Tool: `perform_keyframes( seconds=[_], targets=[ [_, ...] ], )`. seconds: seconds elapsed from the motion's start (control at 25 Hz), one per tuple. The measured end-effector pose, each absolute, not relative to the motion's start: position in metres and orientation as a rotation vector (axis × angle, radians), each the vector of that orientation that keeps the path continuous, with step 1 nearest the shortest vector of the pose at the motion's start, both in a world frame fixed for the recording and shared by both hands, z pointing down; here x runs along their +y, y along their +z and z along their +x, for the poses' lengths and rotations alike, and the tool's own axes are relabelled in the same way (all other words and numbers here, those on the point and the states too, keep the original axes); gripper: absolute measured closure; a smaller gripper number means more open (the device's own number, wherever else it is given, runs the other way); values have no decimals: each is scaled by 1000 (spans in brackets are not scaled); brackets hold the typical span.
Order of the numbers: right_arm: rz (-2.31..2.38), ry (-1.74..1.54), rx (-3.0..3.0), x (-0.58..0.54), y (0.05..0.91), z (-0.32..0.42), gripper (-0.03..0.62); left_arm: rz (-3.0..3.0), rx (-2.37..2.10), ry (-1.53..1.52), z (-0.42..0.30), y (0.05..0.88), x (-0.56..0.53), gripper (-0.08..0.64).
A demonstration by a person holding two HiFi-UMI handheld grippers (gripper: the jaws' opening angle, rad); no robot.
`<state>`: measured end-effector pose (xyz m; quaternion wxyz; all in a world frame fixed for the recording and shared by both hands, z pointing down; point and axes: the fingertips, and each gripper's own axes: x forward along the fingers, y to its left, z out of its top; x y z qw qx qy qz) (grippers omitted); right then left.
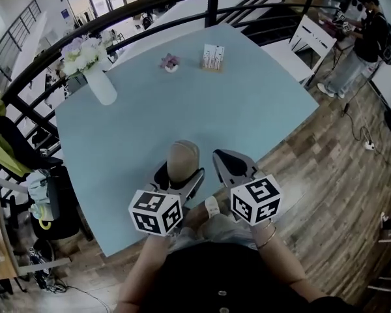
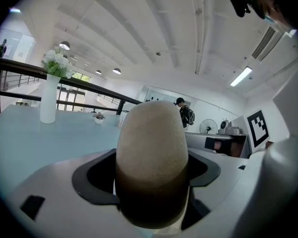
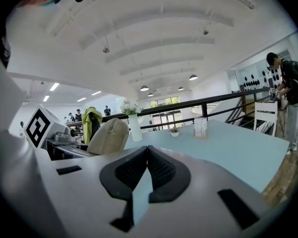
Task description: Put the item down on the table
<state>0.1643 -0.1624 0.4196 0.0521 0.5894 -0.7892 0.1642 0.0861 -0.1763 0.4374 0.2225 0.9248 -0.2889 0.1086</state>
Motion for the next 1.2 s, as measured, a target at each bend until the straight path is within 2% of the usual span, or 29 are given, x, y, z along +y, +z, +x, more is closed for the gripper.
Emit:
perform_keyframes(
  seconds=[0.4,1.2],
  targets=[
    [1562,525,-2547,-225,418,198,588,2469,-1048,284,114,429,-230,164],
    [1279,561,-2619,-269,444,161,588,2335,-1228,289,84,446,-267,164]
  ],
)
